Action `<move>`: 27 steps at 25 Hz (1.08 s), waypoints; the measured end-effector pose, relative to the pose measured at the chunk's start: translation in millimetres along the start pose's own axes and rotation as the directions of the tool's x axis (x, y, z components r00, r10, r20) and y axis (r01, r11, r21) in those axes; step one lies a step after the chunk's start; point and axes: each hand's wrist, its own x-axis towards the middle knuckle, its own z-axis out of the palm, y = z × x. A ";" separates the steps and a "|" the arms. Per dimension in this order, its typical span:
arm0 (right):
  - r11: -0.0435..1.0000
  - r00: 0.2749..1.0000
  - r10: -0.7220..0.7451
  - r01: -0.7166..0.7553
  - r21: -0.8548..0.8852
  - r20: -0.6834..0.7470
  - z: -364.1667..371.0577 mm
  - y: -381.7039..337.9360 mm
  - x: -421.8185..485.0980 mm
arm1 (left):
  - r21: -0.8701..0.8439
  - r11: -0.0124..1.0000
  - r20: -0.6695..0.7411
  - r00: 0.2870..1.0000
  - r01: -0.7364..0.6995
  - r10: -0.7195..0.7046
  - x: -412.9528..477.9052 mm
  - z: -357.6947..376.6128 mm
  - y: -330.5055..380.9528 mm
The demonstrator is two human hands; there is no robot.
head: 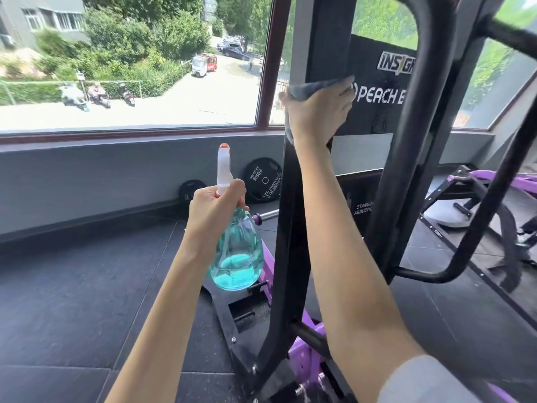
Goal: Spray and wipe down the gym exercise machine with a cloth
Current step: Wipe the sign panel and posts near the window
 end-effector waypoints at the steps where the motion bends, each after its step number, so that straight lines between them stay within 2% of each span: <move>1: 1.000 0.999 -0.021 0.021 -0.007 0.029 -5.4 -11.6 12.1 | 0.012 1.000 -0.001 1.000 0.003 -0.003 -1.3 1.2 -2.0; 4: 0.995 0.996 -0.077 0.080 0.067 -0.041 6.8 2.1 -2.6 | 0.020 1.000 -0.007 1.000 -0.002 0.003 -5.3 -0.1 -3.9; 6: 0.991 0.995 -0.033 0.045 0.124 -0.096 20.7 39.9 -46.4 | 0.013 1.000 -0.016 1.000 -0.009 0.009 -7.2 -2.9 -0.4; 10: 0.972 0.990 0.116 -0.131 0.194 0.084 21.2 106.8 -123.5 | 0.029 0.998 -0.005 0.998 -0.062 0.062 -13.0 -7.0 13.2; 11: 0.968 0.985 0.125 -0.148 0.205 0.122 19.0 109.8 -129.5 | 0.039 0.996 0.001 0.997 -0.076 0.076 -15.9 -7.2 15.7; 13: 0.963 0.989 0.113 -0.134 0.233 0.099 17.8 95.7 -113.2 | 0.052 0.995 0.025 0.996 -0.091 0.089 -21.9 -7.9 19.2; 15: 0.976 0.995 0.078 -0.089 0.199 0.065 17.6 67.2 -70.5 | 0.042 0.996 0.048 0.996 -0.074 0.072 -26.8 -7.7 16.4; 17: 0.988 0.993 0.064 -0.078 0.133 0.102 15.5 43.8 -35.6 | 0.033 0.999 0.054 0.998 -0.033 0.031 -31.2 -6.1 9.1; 20: 0.984 1.000 0.003 0.002 0.176 -0.030 25.1 59.1 -57.1 | 0.026 1.000 0.063 0.998 0.015 -0.016 -39.4 -7.3 1.3; 21: 0.983 0.999 0.028 -0.020 0.184 -0.039 29.1 77.6 -83.9 | 0.023 1.000 0.063 0.998 0.020 -0.021 -40.9 -7.8 2.1; 25: 0.941 0.960 0.210 -0.249 0.228 0.184 22.4 139.8 -179.6 | 0.009 1.000 0.073 0.997 -0.005 0.005 -44.9 -7.1 7.4; 26: 0.934 0.964 0.187 -0.234 0.269 0.188 18.8 138.9 -185.0 | 0.011 1.000 0.085 0.996 -0.022 0.020 -47.1 -6.6 8.8; 27: 0.933 0.983 0.114 -0.157 0.323 0.147 13.9 129.7 -181.3 | 0.012 0.999 0.095 0.995 -0.033 0.031 -49.2 -6.1 10.7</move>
